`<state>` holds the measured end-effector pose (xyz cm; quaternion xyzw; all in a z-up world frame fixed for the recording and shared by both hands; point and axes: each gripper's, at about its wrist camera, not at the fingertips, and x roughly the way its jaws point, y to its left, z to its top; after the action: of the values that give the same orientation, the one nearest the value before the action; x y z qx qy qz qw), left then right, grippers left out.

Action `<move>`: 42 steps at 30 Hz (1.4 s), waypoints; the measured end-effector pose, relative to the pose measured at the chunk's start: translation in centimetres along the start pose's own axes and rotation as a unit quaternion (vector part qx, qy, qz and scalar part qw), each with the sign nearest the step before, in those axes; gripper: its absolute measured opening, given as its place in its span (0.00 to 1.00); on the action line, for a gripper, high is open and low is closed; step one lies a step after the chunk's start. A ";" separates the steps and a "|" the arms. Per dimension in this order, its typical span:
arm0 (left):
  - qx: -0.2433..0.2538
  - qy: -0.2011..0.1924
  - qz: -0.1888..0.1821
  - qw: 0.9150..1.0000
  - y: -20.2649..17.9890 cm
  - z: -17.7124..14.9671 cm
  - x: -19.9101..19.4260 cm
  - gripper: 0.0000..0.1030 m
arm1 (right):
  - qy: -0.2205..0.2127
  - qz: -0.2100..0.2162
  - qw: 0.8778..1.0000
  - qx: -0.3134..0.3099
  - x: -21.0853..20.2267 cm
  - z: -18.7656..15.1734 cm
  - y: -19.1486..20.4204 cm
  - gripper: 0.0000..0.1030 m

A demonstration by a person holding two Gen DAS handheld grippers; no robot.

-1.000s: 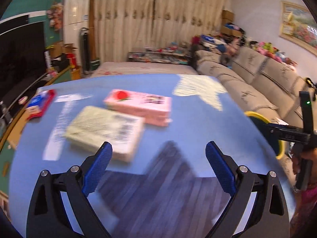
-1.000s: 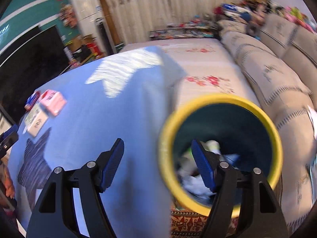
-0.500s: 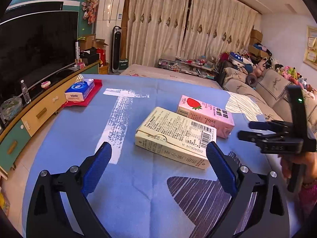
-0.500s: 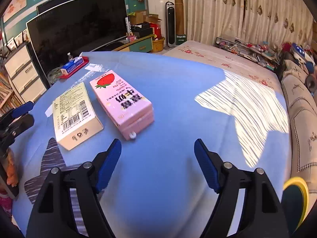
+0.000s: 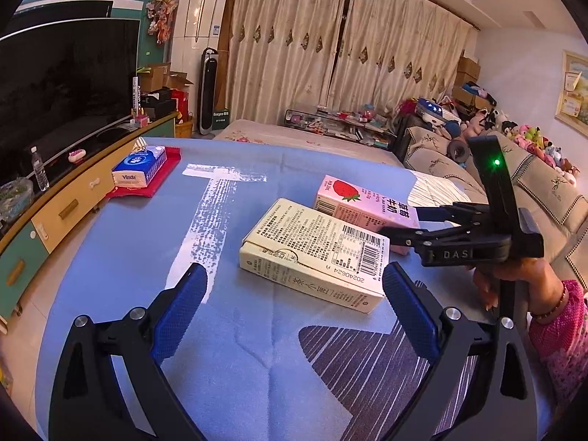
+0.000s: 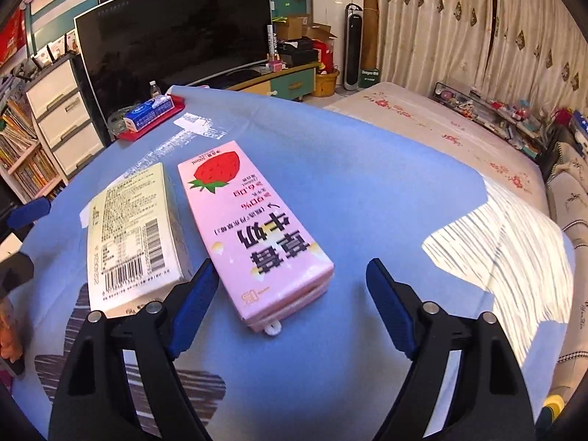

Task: Collect trash
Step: 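Grasp the pink strawberry milk carton with the right tool, then carry the milk carton over the bin and open the right tool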

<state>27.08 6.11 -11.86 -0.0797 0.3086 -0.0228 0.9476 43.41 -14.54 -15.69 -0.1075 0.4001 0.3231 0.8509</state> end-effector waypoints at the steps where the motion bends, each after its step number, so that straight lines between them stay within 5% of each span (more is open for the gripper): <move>1: 0.001 0.000 0.000 1.000 -0.1 -0.1 -0.1 0.92 | 0.001 0.007 1.000 0.002 0.1 0.2 -0.1 0.76; 13: 0.007 0.001 0.001 1.000 -0.4 -0.2 0.0 0.92 | 0.005 0.019 1.000 -0.006 -0.8 -0.8 0.6 0.52; 26: 0.007 -0.001 0.002 1.000 -0.3 -0.2 0.0 0.92 | -0.025 -0.034 0.995 0.092 -9.6 -7.9 -2.5 0.50; 32: 0.009 -0.004 0.003 1.000 -0.4 0.0 -0.2 0.92 | -0.055 -0.105 0.977 0.179 -15.3 -13.0 -7.1 0.50; 42: 0.007 -0.003 -0.002 1.000 -0.5 0.0 -0.2 0.92 | -0.036 -0.246 0.919 0.308 -20.3 -22.9 -16.2 0.50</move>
<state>26.89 5.68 -11.68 -0.0742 0.3051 -0.0265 0.9490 30.17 -46.54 -16.71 0.0764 0.4097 -0.0313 0.9085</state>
